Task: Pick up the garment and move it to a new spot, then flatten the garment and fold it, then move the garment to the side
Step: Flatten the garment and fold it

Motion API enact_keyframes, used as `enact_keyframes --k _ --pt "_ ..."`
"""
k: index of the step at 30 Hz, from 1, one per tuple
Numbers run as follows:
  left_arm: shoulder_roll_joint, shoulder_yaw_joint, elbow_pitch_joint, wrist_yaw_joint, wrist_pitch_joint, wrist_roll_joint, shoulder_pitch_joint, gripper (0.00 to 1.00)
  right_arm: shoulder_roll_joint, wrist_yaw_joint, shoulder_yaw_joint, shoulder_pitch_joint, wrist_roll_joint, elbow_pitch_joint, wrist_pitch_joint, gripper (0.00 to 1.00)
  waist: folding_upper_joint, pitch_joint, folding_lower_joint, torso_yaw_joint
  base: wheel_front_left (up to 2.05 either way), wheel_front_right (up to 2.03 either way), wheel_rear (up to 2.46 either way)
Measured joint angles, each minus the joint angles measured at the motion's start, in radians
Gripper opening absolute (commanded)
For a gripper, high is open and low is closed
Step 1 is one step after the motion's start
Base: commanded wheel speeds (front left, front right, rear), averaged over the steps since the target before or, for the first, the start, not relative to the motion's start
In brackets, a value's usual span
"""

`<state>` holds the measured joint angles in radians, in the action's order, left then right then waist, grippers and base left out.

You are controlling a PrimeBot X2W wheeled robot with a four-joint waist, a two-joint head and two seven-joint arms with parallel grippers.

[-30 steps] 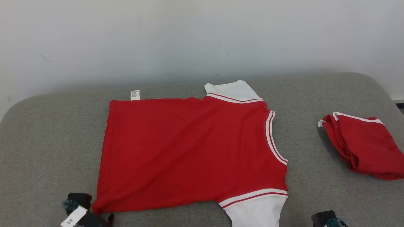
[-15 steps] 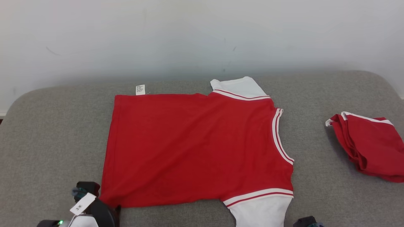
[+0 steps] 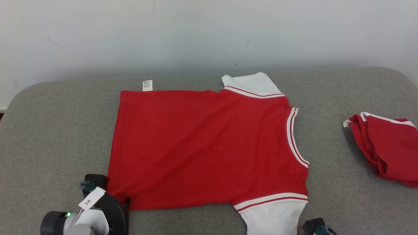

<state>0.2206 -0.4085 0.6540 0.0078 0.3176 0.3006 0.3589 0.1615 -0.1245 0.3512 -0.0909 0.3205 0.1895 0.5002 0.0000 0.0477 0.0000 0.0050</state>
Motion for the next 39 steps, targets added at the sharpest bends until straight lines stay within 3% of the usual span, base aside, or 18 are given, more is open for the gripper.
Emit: enact_keyframes --k 2,4,6,12,13,18,20,21,22,24,26,27,28,29,32,34,35,39 --pt "-0.002 -0.001 0.004 0.0 -0.003 -0.01 0.005 1.0 -0.009 -0.005 -0.006 0.0 -0.001 0.001 -0.008 0.94 0.0 0.008 0.0 0.003 0.0 0.0 0.0" --pt "-0.003 -0.002 0.016 -0.001 -0.014 -0.012 0.02 1.0 -0.017 -0.008 -0.009 0.002 -0.015 0.004 -0.018 0.81 0.0 0.02 0.0 0.006 0.0 0.0 0.0" --pt "-0.005 -0.002 0.027 -0.008 -0.021 -0.013 0.029 1.0 -0.024 -0.009 -0.013 0.003 -0.016 0.006 -0.03 0.49 0.0 0.024 0.0 0.009 0.0 0.0 0.0" --pt "-0.008 -0.002 0.043 -0.01 -0.039 -0.013 0.036 0.98 -0.032 -0.009 -0.012 0.017 -0.016 0.006 -0.043 0.46 0.0 0.025 0.0 0.011 0.0 0.0 0.0" --pt "-0.008 -0.002 0.046 -0.019 -0.044 -0.012 0.036 0.93 -0.033 -0.009 -0.012 0.017 -0.016 0.006 -0.044 0.4 0.0 0.024 0.0 0.011 0.0 0.0 0.0" --pt "-0.015 -0.001 0.075 -0.028 -0.056 -0.01 0.037 0.74 -0.038 -0.008 -0.012 0.02 -0.025 0.012 -0.052 0.41 0.0 0.011 0.0 0.009 0.0 0.0 0.0" --pt "-0.017 -0.002 0.079 -0.035 -0.062 -0.01 0.037 0.61 -0.04 -0.008 -0.016 0.02 -0.025 0.014 -0.052 0.41 0.0001 0.005 0.0 0.007 0.0 0.0 0.0" --pt "-0.019 -0.002 0.08 -0.035 -0.064 -0.01 0.037 0.5 -0.04 -0.007 -0.017 0.02 -0.025 0.014 -0.052 0.4 0.0 0.004 0.0 0.006 0.0 0.0 0.0" --pt "-0.021 -0.002 0.082 -0.035 -0.065 -0.01 0.038 0.45 -0.041 -0.007 -0.019 0.02 -0.025 0.015 -0.052 0.37 0.0001 0.003 0.0 0.005 0.0 0.0 0.0" --pt "-0.022 -0.003 0.088 -0.037 -0.066 -0.01 0.039 0.39 -0.04 -0.007 -0.023 0.02 -0.025 0.018 -0.052 0.18 0.0001 0.001 0.0001 0.003 0.0 0.0 0.0" --pt "-0.022 -0.002 0.097 -0.041 -0.071 -0.01 0.039 0.41 -0.041 -0.007 -0.029 0.02 -0.025 0.022 -0.052 0.21 0.0001 -0.001 0.0 0.002 0.0 0.0 0.0" --pt "-0.022 -0.002 0.101 -0.041 -0.071 -0.009 0.039 0.49 -0.041 -0.007 -0.029 0.02 -0.025 0.024 -0.052 0.27 0.0 -0.003 0.0001 0.002 0.0 0.0 0.0" --pt "-0.022 -0.002 0.103 -0.043 -0.072 -0.009 0.039 0.69 -0.041 -0.007 -0.029 0.02 -0.026 0.025 -0.052 0.33 0.0001 -0.004 0.0 0.001 0.0 0.0 0.0" --pt "-0.022 -0.001 0.105 -0.043 -0.072 -0.007 0.038 1.0 -0.042 -0.007 -0.029 0.02 -0.028 0.026 -0.051 0.35 0.0 -0.006 0.0001 0.001 0.0 0.0 0.0" --pt "-0.019 0.001 0.109 -0.043 -0.072 0.004 0.035 1.0 -0.042 -0.006 -0.031 0.019 -0.032 0.03 -0.051 0.39 0.0 -0.011 0.0001 0.001 0.0 0.0 0.0" --pt "-0.015 0.002 0.11 -0.043 -0.077 0.011 0.034 1.0 -0.043 -0.006 -0.034 0.019 -0.032 0.032 -0.05 0.36 0.0001 -0.014 0.0001 0.002 0.0 0.0 0.0" --pt "-0.012 0.002 0.111 -0.043 -0.08 0.012 0.034 1.0 -0.043 -0.006 -0.036 0.018 -0.032 0.034 -0.05 0.27 0.0001 -0.016 0.0 0.002 0.0 0.0 0.0" --pt "-0.008 0.006 0.109 -0.043 -0.082 0.017 0.011 1.0 -0.043 -0.006 -0.044 0.014 -0.033 0.04 -0.049 0.23 0.0 -0.028 0.0001 0.007 0.0 0.0 0.0"
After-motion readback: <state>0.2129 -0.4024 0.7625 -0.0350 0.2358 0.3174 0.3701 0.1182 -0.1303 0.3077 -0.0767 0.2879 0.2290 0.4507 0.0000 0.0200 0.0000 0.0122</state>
